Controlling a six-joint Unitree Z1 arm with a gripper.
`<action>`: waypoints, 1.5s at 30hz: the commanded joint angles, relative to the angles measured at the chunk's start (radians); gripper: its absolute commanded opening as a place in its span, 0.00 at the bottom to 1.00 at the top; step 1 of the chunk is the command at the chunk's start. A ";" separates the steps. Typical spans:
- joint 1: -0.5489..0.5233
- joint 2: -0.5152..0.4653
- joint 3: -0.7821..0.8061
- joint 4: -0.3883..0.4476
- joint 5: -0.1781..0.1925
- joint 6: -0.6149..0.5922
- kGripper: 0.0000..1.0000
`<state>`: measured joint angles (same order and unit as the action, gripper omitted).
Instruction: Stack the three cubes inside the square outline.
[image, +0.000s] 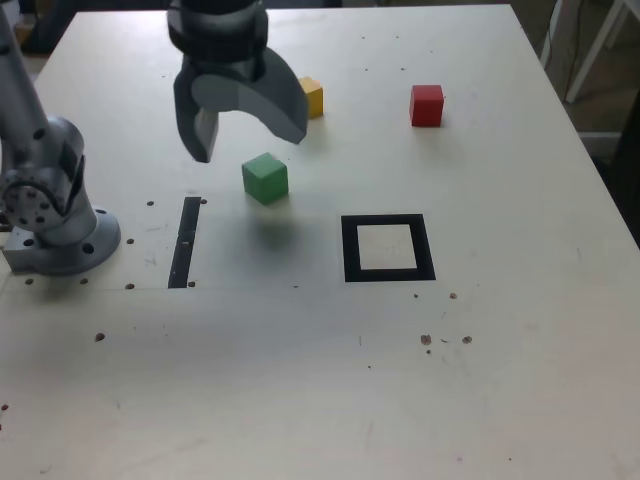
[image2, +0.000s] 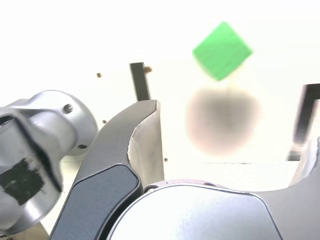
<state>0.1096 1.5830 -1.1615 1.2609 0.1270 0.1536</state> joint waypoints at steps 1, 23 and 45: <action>0.024 0.037 -0.042 0.005 0.001 0.027 1.00; 0.213 0.333 -0.458 0.059 0.002 0.219 1.00; 0.356 0.661 -0.840 0.130 0.008 0.375 1.00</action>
<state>0.4622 2.2329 -1.9890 1.3873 0.1361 0.5257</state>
